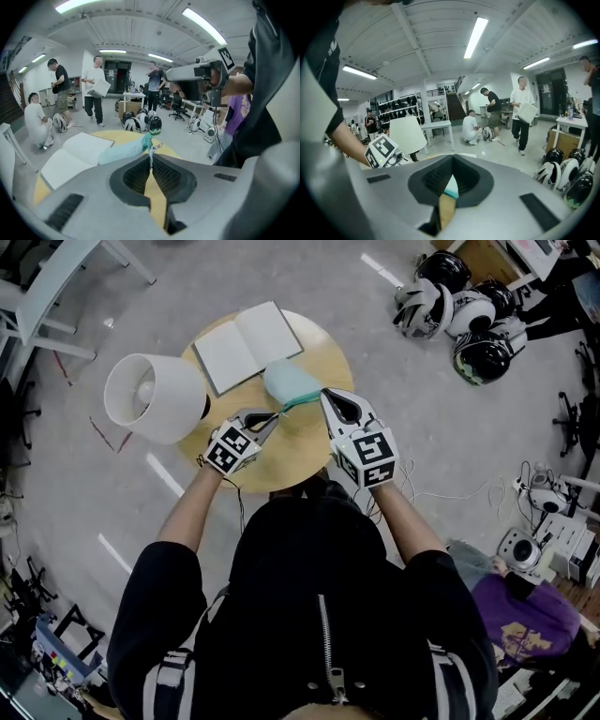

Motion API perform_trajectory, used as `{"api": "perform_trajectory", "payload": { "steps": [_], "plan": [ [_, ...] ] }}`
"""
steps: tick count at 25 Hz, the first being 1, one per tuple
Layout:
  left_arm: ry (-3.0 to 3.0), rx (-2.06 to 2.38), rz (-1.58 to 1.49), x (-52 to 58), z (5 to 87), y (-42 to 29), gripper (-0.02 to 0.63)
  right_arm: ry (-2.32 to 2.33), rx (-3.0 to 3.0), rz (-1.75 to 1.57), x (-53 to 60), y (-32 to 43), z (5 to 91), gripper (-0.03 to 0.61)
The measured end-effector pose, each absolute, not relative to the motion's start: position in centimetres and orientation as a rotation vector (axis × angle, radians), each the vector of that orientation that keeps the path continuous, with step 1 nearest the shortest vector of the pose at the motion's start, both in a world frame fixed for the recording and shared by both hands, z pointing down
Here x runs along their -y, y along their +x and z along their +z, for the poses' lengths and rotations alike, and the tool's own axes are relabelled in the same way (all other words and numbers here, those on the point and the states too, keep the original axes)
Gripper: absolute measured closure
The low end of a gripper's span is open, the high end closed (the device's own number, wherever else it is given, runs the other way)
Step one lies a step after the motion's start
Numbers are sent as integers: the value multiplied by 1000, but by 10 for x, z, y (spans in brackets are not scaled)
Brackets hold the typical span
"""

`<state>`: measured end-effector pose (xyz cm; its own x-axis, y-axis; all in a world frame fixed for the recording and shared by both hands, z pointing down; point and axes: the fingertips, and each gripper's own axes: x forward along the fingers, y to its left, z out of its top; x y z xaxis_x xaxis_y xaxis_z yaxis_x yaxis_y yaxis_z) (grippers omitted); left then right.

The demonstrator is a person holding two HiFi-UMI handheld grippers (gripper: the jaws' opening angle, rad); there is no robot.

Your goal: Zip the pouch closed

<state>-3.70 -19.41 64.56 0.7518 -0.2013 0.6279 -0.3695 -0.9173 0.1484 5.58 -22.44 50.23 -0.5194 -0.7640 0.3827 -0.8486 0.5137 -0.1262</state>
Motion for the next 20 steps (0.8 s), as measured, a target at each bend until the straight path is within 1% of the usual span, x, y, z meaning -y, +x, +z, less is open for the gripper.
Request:
{"api": "perform_trajectory", "payload": {
  "steps": [12, 14, 20],
  "plan": [
    [2674, 579, 618, 200, 571, -24, 594, 996, 2526, 394, 205, 17, 516, 572],
    [2674, 580, 584, 196, 563, -24, 594, 948, 2535, 428, 201, 11, 519, 526],
    [2679, 596, 525, 187, 550, -31, 594, 773, 2569, 492, 195, -16, 525, 502]
  ]
}}
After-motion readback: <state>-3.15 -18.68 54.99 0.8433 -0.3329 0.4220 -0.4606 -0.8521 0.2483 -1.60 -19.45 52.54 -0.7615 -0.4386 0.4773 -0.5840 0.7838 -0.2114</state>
